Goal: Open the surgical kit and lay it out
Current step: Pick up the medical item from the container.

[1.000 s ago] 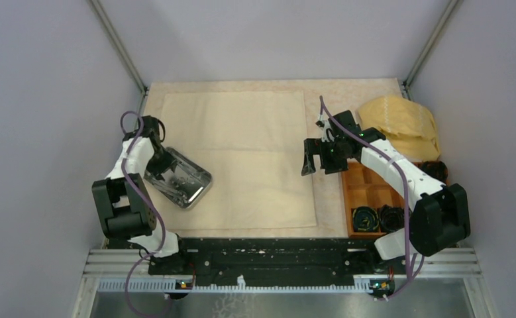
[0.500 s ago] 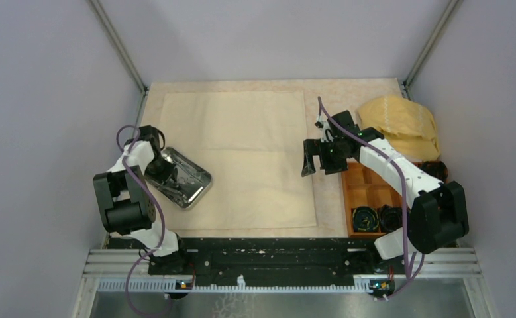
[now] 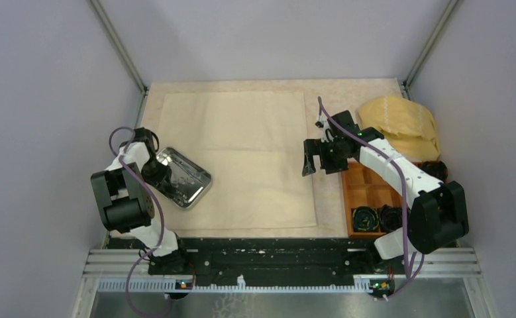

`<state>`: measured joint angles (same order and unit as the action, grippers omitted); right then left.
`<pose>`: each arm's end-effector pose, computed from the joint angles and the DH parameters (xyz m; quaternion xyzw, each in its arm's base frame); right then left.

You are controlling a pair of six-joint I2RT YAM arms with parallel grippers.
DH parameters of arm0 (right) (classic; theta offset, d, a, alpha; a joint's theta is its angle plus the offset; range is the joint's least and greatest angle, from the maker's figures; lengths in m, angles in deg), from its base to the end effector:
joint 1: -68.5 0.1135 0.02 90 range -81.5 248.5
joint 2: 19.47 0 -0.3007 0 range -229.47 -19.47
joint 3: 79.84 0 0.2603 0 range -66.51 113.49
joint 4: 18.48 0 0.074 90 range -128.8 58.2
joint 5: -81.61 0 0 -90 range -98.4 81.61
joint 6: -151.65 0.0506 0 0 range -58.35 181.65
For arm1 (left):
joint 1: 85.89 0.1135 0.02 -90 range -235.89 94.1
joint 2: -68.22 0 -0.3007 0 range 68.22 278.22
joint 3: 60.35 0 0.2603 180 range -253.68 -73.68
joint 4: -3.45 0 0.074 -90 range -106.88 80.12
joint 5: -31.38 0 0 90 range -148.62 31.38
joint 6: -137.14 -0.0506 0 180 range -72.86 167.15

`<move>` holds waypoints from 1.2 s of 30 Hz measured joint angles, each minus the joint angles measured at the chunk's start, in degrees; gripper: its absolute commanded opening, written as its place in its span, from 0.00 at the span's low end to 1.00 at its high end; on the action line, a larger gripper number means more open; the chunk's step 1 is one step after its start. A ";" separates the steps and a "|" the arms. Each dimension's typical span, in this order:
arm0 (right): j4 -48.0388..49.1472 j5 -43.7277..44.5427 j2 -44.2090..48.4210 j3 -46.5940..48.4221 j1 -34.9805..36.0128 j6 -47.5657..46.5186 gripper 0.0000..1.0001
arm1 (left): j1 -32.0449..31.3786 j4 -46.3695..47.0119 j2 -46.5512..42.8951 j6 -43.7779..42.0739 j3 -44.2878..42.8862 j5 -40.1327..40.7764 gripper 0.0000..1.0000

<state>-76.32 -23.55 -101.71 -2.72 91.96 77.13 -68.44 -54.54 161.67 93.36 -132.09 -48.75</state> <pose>0.2649 0.1294 0.2788 -0.0978 0.9593 0.1982 0.1757 0.2856 0.0989 0.1955 -0.5300 0.8389 0.0608 0.1079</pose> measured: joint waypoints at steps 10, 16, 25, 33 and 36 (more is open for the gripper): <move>-0.04 0.13 0.00 0.02 0.00 -0.31 0.95 | 0.50 0.07 2.10 -0.74 -1.53 -1.01 0.21; -0.04 0.13 0.00 0.04 0.00 -0.35 0.95 | 0.52 0.90 2.80 -1.46 -1.60 -1.25 0.10; -0.04 0.11 0.00 0.07 0.00 -0.33 0.95 | 0.50 0.50 1.75 -2.67 -1.60 -1.44 0.00; -0.02 -1.51 0.00 0.07 0.00 -0.35 0.95 | 0.33 -1.29 -7.58 -3.41 -1.77 -3.72 0.00; 0.31 -3.67 0.00 0.11 0.00 -0.31 0.94 | -0.09 -0.07 -14.16 -4.20 -1.92 -8.74 0.00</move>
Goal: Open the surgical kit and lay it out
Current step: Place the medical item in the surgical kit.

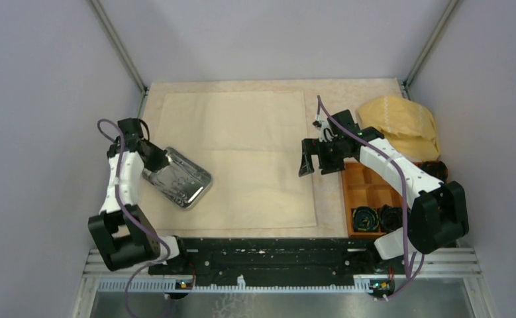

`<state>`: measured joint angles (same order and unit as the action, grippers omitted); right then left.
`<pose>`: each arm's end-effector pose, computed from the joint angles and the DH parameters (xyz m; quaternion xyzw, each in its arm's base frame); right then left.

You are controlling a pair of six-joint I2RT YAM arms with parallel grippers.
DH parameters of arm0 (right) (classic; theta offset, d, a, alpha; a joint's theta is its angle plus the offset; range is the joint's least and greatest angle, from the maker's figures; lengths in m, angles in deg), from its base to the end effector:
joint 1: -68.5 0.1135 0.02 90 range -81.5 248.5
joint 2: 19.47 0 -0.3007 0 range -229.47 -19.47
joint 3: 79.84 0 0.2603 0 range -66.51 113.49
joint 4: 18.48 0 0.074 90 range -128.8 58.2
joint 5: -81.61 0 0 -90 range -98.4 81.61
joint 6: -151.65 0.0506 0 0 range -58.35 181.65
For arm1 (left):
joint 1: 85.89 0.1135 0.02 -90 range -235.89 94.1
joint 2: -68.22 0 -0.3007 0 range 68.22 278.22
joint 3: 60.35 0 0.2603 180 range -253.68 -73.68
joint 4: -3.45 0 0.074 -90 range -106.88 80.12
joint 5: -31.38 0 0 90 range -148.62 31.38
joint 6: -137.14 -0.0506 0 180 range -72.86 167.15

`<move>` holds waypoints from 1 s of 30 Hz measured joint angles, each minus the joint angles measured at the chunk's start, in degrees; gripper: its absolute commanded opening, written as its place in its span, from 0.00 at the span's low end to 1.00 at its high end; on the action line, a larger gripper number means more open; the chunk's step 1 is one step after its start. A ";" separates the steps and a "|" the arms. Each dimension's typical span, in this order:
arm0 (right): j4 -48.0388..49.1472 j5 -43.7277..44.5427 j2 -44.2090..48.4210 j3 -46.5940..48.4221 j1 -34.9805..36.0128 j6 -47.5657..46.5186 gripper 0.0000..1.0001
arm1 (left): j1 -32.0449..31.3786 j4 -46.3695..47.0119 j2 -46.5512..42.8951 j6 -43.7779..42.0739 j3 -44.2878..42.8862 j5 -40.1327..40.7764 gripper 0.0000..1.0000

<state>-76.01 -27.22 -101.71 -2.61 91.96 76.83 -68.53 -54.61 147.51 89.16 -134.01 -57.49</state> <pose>0.2640 0.1324 0.2806 -0.1079 0.9530 0.2274 0.1684 0.2654 0.0840 0.2717 -0.4842 0.8448 -0.0392 0.2244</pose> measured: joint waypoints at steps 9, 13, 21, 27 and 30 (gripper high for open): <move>11.78 -17.94 0.81 0.92 0.76 5.88 0.85 | -15.41 39.06 -16.20 1.27 9.70 -32.11 0.00; 24.28 -25.29 4.00 -0.96 3.39 11.10 0.84 | -26.16 56.39 -16.00 5.22 11.15 -40.26 0.00; 49.46 -31.45 9.20 -5.09 6.80 23.06 0.66 | -39.23 80.87 -14.60 12.46 13.66 -45.13 0.00; 59.12 -31.41 9.22 -5.42 6.86 27.76 0.40 | -44.26 83.78 -12.44 13.40 13.66 -44.46 0.00; 60.92 -31.54 9.22 -5.42 6.97 28.70 0.23 | -45.46 83.71 -11.96 13.14 13.66 -43.56 0.00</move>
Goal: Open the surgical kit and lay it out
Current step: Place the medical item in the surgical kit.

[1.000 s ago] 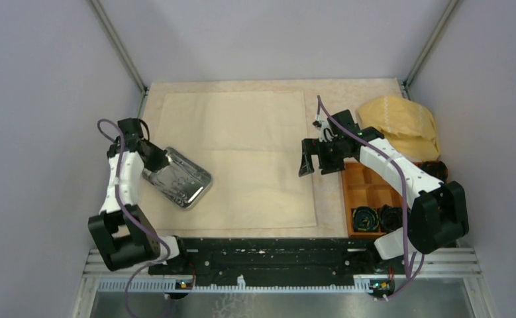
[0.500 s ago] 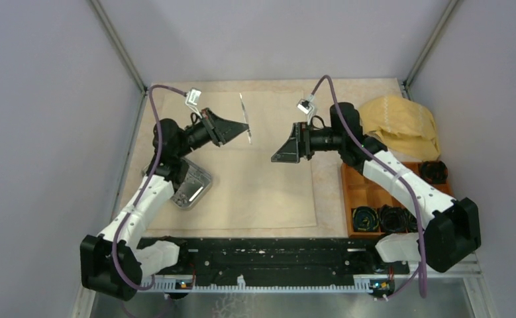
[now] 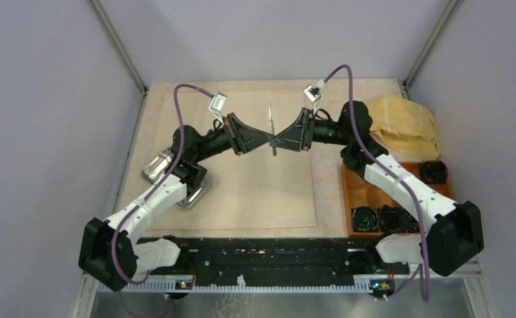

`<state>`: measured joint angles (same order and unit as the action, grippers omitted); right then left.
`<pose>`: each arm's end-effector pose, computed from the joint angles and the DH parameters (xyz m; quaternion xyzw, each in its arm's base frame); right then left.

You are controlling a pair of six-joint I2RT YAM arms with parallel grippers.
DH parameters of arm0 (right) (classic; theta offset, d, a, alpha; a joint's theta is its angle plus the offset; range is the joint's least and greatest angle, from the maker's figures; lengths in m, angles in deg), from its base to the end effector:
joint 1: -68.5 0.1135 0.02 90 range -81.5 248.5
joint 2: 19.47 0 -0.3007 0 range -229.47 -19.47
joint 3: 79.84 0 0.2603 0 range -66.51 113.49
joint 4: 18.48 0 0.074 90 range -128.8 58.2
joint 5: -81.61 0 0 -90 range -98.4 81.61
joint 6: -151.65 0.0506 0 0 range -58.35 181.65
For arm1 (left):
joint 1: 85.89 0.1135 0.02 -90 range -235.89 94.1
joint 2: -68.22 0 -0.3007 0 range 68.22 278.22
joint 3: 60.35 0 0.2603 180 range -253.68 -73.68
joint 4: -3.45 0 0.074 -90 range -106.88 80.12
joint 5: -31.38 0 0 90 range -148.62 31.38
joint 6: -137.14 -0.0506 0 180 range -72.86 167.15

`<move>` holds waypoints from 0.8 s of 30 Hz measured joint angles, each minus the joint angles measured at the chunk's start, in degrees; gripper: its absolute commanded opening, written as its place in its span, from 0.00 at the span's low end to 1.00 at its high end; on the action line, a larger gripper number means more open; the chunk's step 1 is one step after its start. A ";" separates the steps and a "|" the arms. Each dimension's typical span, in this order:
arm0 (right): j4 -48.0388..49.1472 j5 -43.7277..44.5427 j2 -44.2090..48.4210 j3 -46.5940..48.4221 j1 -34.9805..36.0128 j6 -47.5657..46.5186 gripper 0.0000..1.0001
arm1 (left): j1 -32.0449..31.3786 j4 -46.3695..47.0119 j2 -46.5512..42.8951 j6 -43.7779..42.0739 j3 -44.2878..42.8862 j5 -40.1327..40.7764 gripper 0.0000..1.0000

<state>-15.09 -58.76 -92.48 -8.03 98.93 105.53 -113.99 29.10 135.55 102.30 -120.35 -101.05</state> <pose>0.2377 0.1848 0.3997 -0.2310 0.6591 0.6290 0.3414 0.2203 -0.1563 0.3928 0.1575 0.5993 -0.6604 0.4241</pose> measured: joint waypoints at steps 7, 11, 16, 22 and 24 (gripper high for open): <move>1.86 -0.26 0.02 -0.70 0.31 0.04 0.00 | -0.26 -0.61 0.04 -2.03 -0.02 1.22 0.33; -2.54 1.36 0.35 -2.71 0.44 -8.41 0.00 | 0.28 -11.34 -1.27 -6.54 -0.50 5.75 0.76; -22.62 11.02 0.39 -2.99 2.51 -31.98 0.00 | 3.50 -37.88 -10.56 -11.69 -1.70 25.68 0.85; -42.88 25.68 -2.01 -2.99 13.27 -59.30 0.00 | 4.81 -65.11 -24.96 -11.47 -6.36 55.60 0.86; -46.71 28.76 -3.45 -3.10 17.97 -64.74 0.00 | 4.81 -68.83 -28.30 -11.85 -6.56 61.09 0.86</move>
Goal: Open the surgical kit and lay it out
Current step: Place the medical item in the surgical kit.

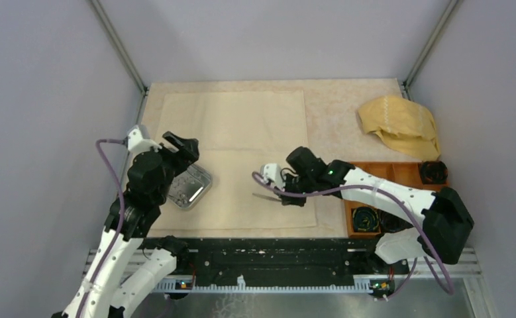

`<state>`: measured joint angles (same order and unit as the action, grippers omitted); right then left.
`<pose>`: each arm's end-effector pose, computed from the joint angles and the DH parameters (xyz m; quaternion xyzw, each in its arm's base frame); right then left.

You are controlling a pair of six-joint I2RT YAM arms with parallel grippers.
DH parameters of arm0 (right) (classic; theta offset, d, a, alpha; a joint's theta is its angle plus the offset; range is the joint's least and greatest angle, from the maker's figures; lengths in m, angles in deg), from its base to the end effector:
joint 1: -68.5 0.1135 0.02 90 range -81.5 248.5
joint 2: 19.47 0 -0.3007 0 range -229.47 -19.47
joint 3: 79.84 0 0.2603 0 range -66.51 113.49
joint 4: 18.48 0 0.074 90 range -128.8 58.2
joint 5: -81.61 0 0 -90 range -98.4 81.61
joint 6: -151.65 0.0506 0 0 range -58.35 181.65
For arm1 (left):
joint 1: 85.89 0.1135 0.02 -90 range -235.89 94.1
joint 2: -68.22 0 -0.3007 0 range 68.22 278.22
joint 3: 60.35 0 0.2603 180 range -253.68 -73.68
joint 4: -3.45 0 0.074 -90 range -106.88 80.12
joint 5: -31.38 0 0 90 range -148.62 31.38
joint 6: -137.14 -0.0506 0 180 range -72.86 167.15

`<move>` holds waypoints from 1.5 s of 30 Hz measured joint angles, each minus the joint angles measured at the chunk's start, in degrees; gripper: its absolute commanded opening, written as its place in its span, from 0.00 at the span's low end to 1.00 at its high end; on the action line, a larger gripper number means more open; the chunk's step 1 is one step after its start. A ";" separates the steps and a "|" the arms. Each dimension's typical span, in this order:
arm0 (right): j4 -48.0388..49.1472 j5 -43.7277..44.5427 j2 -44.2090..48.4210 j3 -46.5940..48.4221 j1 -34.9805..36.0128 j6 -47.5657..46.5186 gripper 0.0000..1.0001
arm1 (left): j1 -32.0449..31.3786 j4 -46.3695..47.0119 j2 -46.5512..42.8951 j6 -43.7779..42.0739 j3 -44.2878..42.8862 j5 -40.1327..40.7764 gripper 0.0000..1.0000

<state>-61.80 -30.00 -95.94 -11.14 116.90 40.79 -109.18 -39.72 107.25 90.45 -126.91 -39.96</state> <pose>0.1743 0.2244 0.2765 -0.5777 0.7266 0.2496 0.2757 0.1301 -0.0384 0.3903 -0.2331 0.7572 -0.2194 0.5693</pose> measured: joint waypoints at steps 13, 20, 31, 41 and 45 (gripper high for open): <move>-5.14 9.53 -10.51 -2.82 10.86 -8.70 0.00 | 0.00 -6.91 0.24 -0.92 -0.46 8.66 0.85; -5.14 13.25 -16.81 -0.92 11.78 -8.41 0.00 | 0.00 -6.86 1.86 -1.29 -0.46 7.10 0.85; -5.16 16.61 -18.23 1.64 11.98 -7.41 0.00 | 0.00 -6.84 1.57 -1.22 -0.44 7.04 0.85; -4.79 16.90 -19.12 1.66 11.98 -5.42 0.04 | 0.00 -6.60 4.28 -2.36 -0.50 5.44 0.85; -4.66 16.96 -19.32 1.66 11.98 -4.85 0.12 | 0.00 -6.43 6.32 -3.04 -1.01 4.61 0.85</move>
<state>-66.46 -13.04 -115.26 -9.48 128.88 35.93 -109.18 -46.15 113.56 87.42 -127.91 -35.35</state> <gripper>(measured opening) 0.068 0.846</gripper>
